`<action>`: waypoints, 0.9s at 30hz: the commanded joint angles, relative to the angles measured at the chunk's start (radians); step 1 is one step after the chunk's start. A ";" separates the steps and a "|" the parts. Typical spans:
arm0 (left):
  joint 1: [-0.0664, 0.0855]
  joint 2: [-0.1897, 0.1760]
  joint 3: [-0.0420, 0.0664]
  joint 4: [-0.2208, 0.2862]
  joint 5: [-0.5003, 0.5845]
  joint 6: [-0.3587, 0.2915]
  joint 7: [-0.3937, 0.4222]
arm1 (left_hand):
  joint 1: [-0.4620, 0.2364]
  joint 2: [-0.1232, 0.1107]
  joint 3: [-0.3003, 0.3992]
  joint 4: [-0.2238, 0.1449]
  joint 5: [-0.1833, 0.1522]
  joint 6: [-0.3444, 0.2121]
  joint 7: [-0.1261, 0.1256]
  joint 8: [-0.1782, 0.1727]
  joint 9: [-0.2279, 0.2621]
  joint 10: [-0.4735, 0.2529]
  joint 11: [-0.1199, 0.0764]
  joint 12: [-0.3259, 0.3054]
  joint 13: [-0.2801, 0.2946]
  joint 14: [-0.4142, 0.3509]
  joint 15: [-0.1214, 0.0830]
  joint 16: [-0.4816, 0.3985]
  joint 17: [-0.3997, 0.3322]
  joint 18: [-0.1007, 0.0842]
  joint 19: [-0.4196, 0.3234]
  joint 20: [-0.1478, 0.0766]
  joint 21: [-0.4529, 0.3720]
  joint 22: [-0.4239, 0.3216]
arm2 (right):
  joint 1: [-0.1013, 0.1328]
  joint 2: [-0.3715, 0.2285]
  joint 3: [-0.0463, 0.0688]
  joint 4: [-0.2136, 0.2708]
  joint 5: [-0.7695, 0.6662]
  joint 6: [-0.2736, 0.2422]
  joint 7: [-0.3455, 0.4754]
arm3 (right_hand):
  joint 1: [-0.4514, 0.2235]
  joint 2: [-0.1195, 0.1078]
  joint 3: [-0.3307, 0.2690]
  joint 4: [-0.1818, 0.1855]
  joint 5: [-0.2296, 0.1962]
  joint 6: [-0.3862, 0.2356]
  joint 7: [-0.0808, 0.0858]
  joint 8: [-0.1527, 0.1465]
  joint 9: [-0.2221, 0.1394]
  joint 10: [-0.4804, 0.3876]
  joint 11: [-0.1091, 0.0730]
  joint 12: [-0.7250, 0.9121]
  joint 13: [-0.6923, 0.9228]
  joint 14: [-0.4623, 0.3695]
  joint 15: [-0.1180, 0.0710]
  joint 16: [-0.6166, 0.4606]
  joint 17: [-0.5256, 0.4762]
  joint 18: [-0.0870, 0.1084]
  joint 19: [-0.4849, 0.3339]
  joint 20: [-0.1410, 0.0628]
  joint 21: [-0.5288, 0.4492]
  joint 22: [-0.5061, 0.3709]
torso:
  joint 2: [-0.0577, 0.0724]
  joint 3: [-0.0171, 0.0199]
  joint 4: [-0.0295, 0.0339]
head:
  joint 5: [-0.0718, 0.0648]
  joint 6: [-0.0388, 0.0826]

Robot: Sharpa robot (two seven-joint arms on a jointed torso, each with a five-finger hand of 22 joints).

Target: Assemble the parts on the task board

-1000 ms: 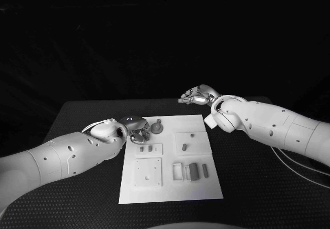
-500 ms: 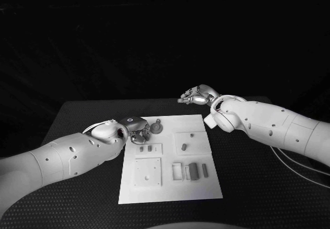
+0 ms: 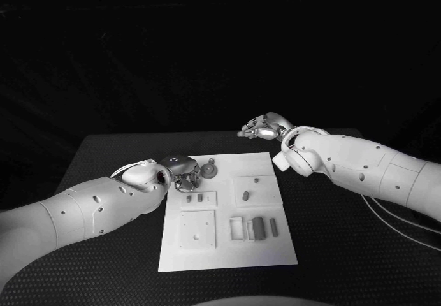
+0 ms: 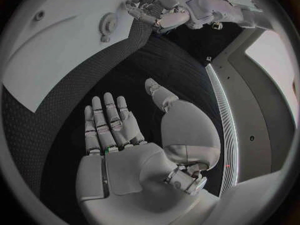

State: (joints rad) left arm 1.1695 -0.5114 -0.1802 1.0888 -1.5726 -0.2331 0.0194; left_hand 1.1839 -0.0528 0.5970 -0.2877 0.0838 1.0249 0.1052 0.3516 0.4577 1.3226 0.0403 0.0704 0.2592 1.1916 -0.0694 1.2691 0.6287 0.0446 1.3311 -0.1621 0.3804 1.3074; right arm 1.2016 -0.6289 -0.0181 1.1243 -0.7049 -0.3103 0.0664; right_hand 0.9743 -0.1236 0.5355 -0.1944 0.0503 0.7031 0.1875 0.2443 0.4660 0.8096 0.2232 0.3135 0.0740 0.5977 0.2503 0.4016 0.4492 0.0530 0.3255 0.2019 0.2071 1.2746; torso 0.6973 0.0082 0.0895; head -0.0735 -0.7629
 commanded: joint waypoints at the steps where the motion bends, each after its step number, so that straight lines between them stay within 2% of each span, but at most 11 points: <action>1: -0.004 0.003 -0.003 -0.002 -0.011 0.038 0.000 | -0.001 0.012 0.004 0.000 -0.007 0.012 0.008 0.002 0.002 0.007 0.001 0.003 0.001 0.007 -0.002 0.005 0.002 0.050 0.000 -0.005 0.004 0.022 | -0.001 0.000 0.000 0.001 -0.001 0.011 0.009 | -0.004 0.010 -0.006 0.001 -0.002 -0.009 0.051 0.004 -0.002 -0.006 0.000 0.004 -0.001 -0.006 0.001 0.002 0.001 -0.001 0.005 0.001 -0.005 0.002 | 0.000 -0.0002 -0.0002 | 0.000 0.001; 10: -0.018 0.012 -0.005 -0.021 -0.011 0.036 0.004 | -0.001 0.013 0.005 0.000 -0.007 0.013 0.007 0.002 0.002 0.007 0.001 0.003 0.002 0.007 -0.002 0.006 0.002 0.049 0.000 -0.005 0.004 0.022 | -0.002 0.000 0.000 0.000 -0.001 0.011 0.010 | -0.004 0.010 -0.006 0.001 -0.002 -0.009 0.051 0.004 -0.002 -0.006 0.000 0.004 -0.001 -0.006 0.001 0.002 0.001 0.000 0.005 0.001 -0.005 0.002 | 0.001 -0.0004 -0.0006 | -0.002 -0.001; 27: -0.019 0.013 -0.005 -0.025 -0.011 0.032 0.009 | -0.001 0.013 0.005 0.000 -0.007 0.013 0.007 0.003 0.003 0.009 0.001 0.003 0.003 0.007 -0.002 0.006 0.002 0.049 0.000 -0.006 0.004 0.023 | -0.003 0.000 0.000 0.000 -0.001 0.012 0.010 | -0.004 0.010 -0.007 0.001 -0.002 -0.009 0.050 0.005 -0.002 -0.006 0.000 0.005 -0.002 -0.007 0.001 0.003 0.001 0.000 0.005 0.001 -0.007 0.003 | 0.000 -0.0003 0.0003 | -0.004 -0.003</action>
State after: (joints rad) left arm 1.1600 -0.4984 -0.1798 1.0629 -1.5749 -0.2339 0.0204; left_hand 1.1802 -0.0491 0.5970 -0.2878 0.0802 1.0231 0.1070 0.3512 0.4591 1.3225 0.0402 0.0694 0.2612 1.1915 -0.0693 1.2691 0.6294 0.0447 1.3296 -0.1602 0.3804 1.3080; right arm 1.1995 -0.6287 -0.0181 1.1237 -0.7049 -0.3099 0.0665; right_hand 0.9704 -0.1197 0.5356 -0.1944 0.0503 0.7031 0.1875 0.2446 0.4653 0.8095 0.2232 0.3135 0.0733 0.5979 0.2500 0.4016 0.4489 0.0530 0.3255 0.2019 0.2072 1.2765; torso 0.6975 0.0078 0.0893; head -0.0772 -0.7653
